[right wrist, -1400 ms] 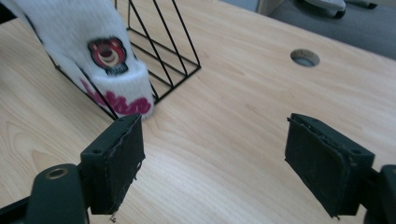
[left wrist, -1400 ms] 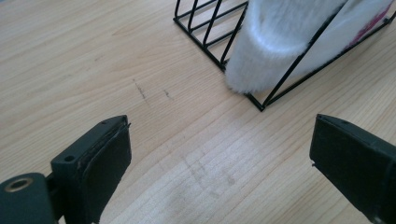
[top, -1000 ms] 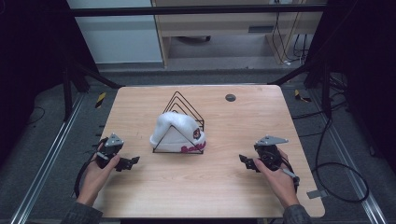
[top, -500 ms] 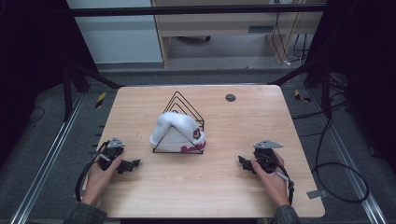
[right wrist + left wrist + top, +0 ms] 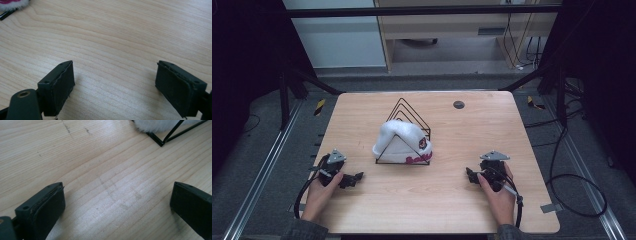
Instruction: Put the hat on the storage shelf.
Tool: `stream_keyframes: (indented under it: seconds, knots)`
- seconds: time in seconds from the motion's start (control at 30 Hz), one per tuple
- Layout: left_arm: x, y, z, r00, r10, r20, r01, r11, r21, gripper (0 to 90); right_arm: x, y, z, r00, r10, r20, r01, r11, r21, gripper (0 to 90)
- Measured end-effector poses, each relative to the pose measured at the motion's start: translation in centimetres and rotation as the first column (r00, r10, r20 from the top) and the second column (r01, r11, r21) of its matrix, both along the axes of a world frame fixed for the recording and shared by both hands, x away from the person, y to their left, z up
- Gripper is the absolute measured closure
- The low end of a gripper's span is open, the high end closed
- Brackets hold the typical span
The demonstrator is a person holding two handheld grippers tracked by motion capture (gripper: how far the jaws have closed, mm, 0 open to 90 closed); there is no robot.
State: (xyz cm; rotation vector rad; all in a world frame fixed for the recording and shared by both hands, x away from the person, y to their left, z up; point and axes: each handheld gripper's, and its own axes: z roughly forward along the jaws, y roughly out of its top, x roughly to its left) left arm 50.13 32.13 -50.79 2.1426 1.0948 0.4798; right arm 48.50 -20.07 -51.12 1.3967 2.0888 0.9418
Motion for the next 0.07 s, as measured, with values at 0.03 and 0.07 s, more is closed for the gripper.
stream_keyframes:
  seconds: [0.03, 0.07]
  knots:
    - [-0.02, -0.05, 0.00, 1.0000, 0.005, -0.001, -0.005, 1.0000, 0.000, 0.0, 0.00, -0.01, 0.00, 1.0000, 0.000, 0.001, 0.000, 1.000, -0.001, 15.6]
    - [0.00, -0.05, 0.01, 1.0000, 0.005, 0.000, -0.005, 1.0000, 0.002, 0.0, 0.01, -0.01, 0.00, 1.0000, -0.001, 0.000, 0.001, 1.000, 0.000, 15.5]
